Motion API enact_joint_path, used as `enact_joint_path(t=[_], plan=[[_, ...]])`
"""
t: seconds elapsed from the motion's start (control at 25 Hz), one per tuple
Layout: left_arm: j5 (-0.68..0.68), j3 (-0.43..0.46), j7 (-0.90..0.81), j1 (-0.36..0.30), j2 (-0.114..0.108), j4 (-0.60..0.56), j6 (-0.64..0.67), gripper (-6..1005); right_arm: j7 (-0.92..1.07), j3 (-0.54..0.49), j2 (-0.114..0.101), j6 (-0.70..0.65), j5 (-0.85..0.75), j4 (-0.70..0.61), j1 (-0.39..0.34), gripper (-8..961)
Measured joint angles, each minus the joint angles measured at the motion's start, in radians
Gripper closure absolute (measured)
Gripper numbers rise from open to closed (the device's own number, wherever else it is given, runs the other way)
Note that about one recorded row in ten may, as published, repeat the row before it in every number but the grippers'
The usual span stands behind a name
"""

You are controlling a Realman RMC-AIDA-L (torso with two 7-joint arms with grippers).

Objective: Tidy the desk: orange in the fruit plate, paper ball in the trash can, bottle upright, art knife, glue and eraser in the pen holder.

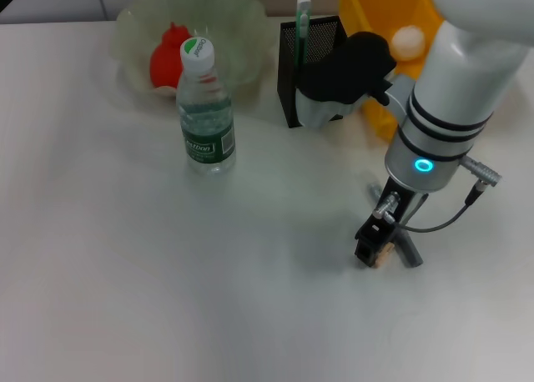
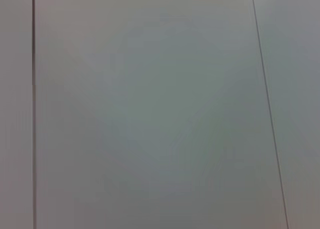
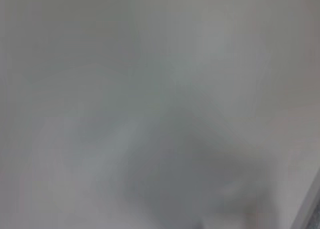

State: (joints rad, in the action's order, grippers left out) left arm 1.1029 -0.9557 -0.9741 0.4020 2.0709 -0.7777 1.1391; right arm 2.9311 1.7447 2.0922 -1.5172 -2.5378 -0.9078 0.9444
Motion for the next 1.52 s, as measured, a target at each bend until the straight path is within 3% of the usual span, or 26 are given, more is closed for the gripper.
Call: enact_joint_path(t=[0.2,0.24,0.28,0.32,0.36,0.44,0.48,0.52,0.56,0.64,0.68,0.72,0.8,0.88,1.0,1.08,1.28,1.52], plan=[[0.000,-0.001,0.000,-0.002,0.000,0.000,0.001,226,-0.029,-0.155,-0.008,-0.008,0.025,-0.029,-0.050,543],[0.000,-0.001,0.000,-0.002,0.000,0.000,0.001,226,-0.055,-0.207,-0.010,-0.013,0.043,-0.045,-0.068,543],[0.000,0.000,0.000,-0.004,0.000,0.000,0.001,226,-0.135,-0.356,-0.012,-0.022,0.105,-0.103,-0.131,544],[0.000,0.000,0.000,-0.004,0.000,0.000,0.001,226,-0.135,-0.356,-0.012,-0.022,0.105,-0.103,-0.131,544],[0.000,0.000,0.000,-0.004,0.000,0.000,0.001,226,-0.182,-0.426,-0.012,-0.023,0.146,-0.127,-0.161,544],[0.000,0.001,0.001,-0.005,0.000,0.002,-0.003,226,-0.310,-0.588,-0.012,-0.015,0.292,-0.158,-0.237,544],[0.000,0.005,0.009,-0.005,0.000,0.009,-0.003,226,-0.469,-0.710,-0.012,0.005,0.482,-0.131,-0.302,544],[0.000,0.005,0.011,-0.005,0.000,0.010,-0.003,226,-0.469,-0.710,-0.012,0.005,0.482,-0.131,-0.302,544],[0.000,0.006,0.013,-0.005,0.000,0.011,-0.004,226,-0.562,-0.760,-0.012,0.015,0.590,-0.102,-0.334,544],[0.000,0.010,0.014,-0.005,0.000,0.011,-0.006,226,-0.802,-0.830,-0.013,0.058,0.788,-0.009,-0.386,544],[-0.001,0.014,0.014,-0.004,0.000,0.013,-0.007,226,-1.053,-0.860,-0.012,0.116,0.947,0.106,-0.415,544],[-0.001,0.014,0.014,-0.004,0.000,0.013,-0.007,226,-1.053,-0.860,-0.012,0.116,0.947,0.106,-0.415,544],[-0.002,0.015,0.014,-0.001,-0.001,0.024,-0.004,226,-1.264,-0.866,-0.012,0.184,1.066,0.218,-0.418,544],[-0.003,0.016,0.013,0.004,-0.002,0.033,-0.003,226,-1.451,-0.864,-0.013,0.263,1.140,0.317,-0.398,544],[-0.003,0.016,0.013,0.004,-0.002,0.034,-0.003,226,-1.580,-0.860,-0.013,0.377,1.163,0.398,-0.347,544],[-0.003,0.016,0.014,0.005,-0.002,0.035,-0.001,226,-1.601,-0.845,-0.012,0.473,1.156,0.437,-0.296,543],[-0.004,0.015,0.014,-0.001,-0.001,0.035,0.001,226,-1.596,-0.767,-0.012,0.572,1.151,0.456,-0.250,543],[-0.015,0.015,0.015,-0.005,0.000,0.047,0.003,226,-1.580,-0.730,-0.011,0.593,1.152,0.469,-0.235,543]])
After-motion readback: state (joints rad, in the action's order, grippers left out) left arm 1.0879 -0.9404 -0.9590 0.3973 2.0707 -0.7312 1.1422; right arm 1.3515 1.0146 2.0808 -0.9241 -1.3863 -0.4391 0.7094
